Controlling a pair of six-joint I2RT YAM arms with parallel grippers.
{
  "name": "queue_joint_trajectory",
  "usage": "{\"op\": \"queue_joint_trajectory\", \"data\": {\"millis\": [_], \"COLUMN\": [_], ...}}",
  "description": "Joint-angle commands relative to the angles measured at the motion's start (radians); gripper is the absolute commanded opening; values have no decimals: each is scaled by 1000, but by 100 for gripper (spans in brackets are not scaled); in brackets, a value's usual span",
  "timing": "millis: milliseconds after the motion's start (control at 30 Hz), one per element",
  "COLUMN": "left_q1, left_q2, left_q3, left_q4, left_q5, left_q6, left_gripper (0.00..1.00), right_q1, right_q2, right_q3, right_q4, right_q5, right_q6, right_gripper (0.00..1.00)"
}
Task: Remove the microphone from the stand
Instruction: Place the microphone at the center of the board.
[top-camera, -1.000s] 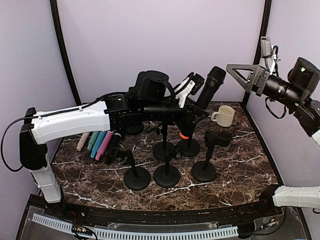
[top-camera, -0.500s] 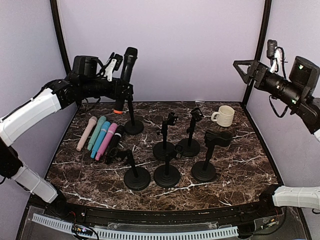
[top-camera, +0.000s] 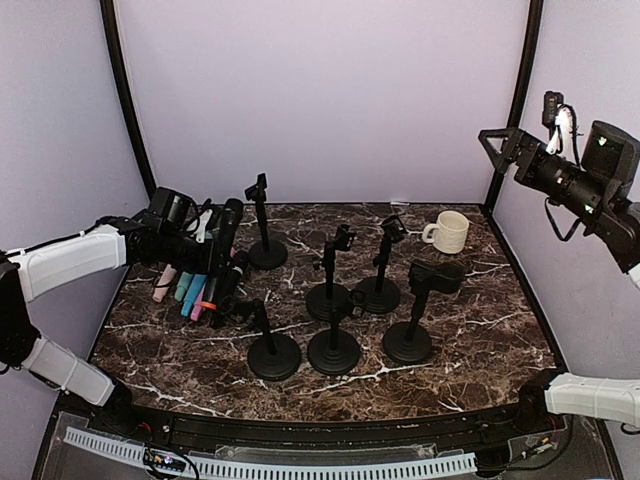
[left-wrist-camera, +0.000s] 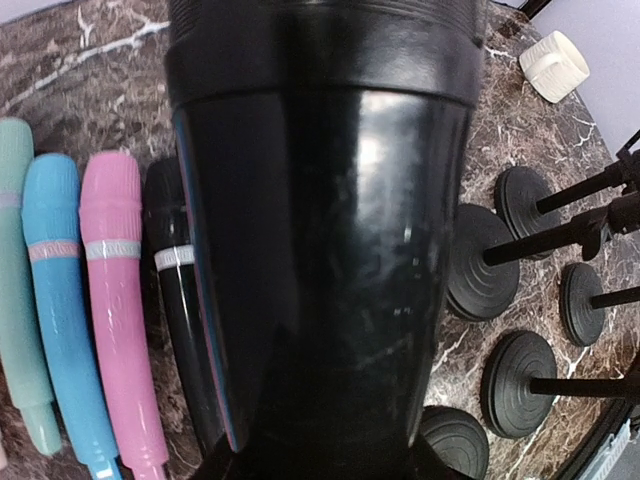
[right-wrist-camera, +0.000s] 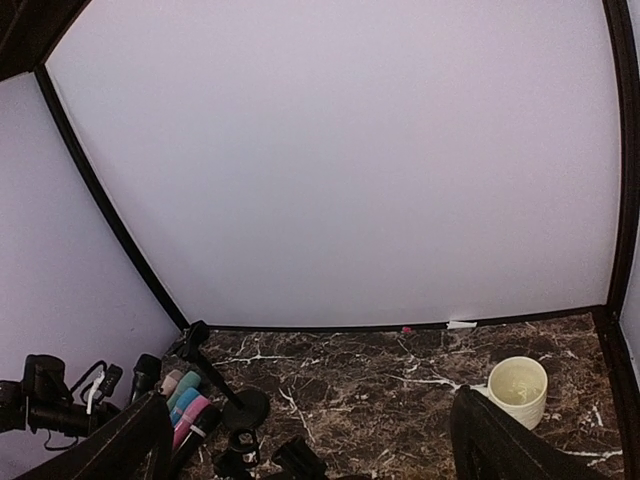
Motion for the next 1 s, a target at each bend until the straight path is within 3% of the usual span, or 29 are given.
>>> {"op": "queue_joint_trajectory", "data": {"millis": [0, 333, 700, 967], "left_q1": [-28, -124, -142, -142], "left_q2": [-58, 70, 240, 303], "left_q3": [-85, -92, -23, 0], "left_q4": [105, 83, 87, 74], "left_q5": [34, -31, -64, -75], "left_q6": [-135, -184, -179, -159], "left_gripper": [6, 15, 16, 29], "right_q1": [-10, -17, -23, -25], "right_q2": [-16, -33, -44, -54], "right_q3": [-28, -62, -67, -76], "right_q4": [15, 13, -12, -18], "right_q5": [17, 28, 43, 52], "right_q6": [21, 37, 24, 23], "right_gripper": [98, 97, 97, 97]}}
